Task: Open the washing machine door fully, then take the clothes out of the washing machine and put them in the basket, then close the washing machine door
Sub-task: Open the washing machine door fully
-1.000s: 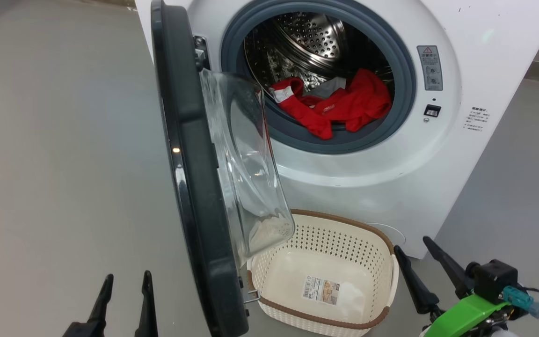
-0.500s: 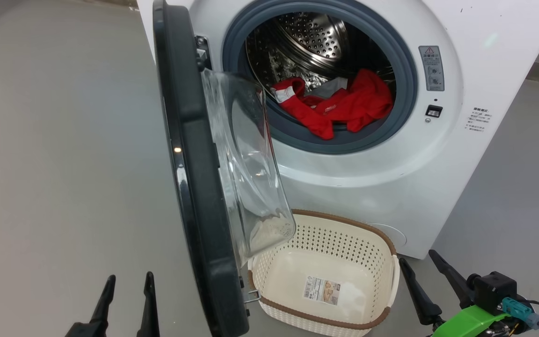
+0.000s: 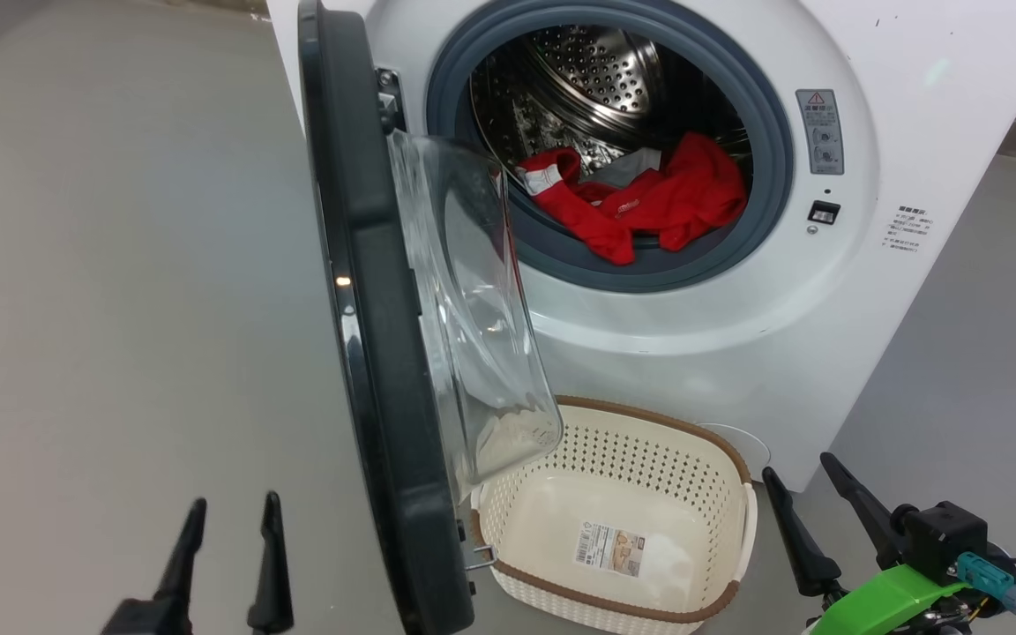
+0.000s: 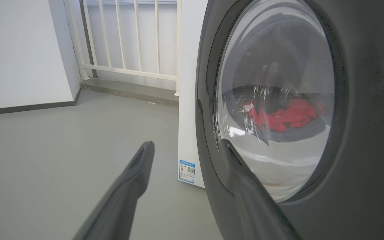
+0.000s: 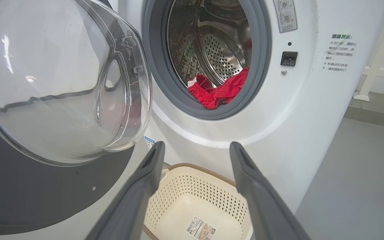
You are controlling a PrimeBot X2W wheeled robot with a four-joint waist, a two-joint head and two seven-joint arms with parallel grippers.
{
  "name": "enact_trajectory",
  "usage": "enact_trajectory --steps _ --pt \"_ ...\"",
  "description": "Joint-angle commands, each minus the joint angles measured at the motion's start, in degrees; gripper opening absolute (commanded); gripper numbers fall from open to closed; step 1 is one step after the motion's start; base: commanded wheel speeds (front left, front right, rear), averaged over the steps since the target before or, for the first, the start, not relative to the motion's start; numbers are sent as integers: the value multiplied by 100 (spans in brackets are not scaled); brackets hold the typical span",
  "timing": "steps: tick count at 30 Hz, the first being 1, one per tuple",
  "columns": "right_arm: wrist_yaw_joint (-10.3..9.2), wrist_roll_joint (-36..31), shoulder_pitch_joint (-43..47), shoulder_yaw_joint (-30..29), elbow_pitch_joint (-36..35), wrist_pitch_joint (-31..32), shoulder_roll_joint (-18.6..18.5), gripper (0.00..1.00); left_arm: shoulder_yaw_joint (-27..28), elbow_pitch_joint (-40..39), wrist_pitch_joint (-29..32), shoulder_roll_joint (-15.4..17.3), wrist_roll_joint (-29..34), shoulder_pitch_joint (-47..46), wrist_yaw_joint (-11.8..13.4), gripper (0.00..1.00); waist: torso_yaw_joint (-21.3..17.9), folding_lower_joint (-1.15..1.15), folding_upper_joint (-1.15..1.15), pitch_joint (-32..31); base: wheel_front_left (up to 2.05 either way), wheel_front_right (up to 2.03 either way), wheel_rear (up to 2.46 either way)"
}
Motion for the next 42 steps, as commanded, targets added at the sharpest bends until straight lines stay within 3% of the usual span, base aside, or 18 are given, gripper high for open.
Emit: enact_trajectory --steps 1,2,9,16,23,29,42 --pt "9 -52 -16 87 -165 -69 -35 100 230 -327 -70 72 -31 -202 71 56 6 0 0 1 0 0 0" --pt "9 -56 -14 85 -168 -69 -30 100 259 -497 -70 72 -33 -233 91 0 8 0 0 4 0 0 0" --pt "9 -63 -32 74 -189 -69 -29 100 288 -2243 -70 72 101 -393 258 0 0 0 0 16 0 0 0" --pt "9 -83 -59 57 -249 -69 -29 100 -487 -3081 -70 72 234 -270 87 0 -16 0 0 53 0 0 0" --pt "9 -116 -111 38 -306 -69 -42 100 -1531 -2629 -70 72 -16 -93 -320 0 -26 0 0 91 0 0 0" --pt "9 -141 -130 34 -344 -69 -26 100 -2228 -1714 -63 72 -538 25 -387 0 -47 0 0 97 0 0 0" --pt "9 -170 -116 59 -382 -69 19 100 -2366 -606 26 72 -1174 -253 -204 0 -39 0 0 91 0 0 0"
